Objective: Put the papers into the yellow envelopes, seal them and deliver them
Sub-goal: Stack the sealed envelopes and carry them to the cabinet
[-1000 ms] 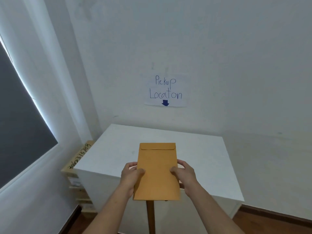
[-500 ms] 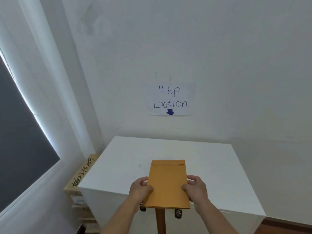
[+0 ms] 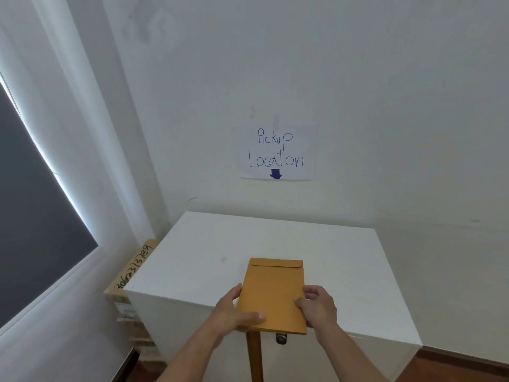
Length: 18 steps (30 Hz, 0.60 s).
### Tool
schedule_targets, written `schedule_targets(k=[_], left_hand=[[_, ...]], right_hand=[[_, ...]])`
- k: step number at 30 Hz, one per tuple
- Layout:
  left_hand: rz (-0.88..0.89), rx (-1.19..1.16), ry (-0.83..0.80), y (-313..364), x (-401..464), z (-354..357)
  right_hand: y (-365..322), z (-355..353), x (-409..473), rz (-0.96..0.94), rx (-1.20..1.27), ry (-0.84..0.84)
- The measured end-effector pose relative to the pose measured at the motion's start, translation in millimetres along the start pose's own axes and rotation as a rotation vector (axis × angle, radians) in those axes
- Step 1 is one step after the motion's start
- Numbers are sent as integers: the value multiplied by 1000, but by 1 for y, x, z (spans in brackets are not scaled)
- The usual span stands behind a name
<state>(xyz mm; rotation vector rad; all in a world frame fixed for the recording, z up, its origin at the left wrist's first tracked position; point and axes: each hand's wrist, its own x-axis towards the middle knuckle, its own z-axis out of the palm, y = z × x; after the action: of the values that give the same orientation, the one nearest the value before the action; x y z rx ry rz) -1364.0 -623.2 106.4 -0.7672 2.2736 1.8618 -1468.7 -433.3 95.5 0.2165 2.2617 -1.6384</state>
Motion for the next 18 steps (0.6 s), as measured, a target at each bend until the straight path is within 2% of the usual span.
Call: schedule_targets(k=[8,11,14,18], left_hand=[[-19,177,-3,-7,14,18],[8,229,90,-7,21,25],[24,283,191,-11,32,26],[30,362,164,-16,40,26]], right_hand=[[18,-18,16,-101,-148,-248],[22,-19,19,-177,-225,-339],[27,-16,24,-272,-355,-372],[29,-9,32,-354,-400,-324]])
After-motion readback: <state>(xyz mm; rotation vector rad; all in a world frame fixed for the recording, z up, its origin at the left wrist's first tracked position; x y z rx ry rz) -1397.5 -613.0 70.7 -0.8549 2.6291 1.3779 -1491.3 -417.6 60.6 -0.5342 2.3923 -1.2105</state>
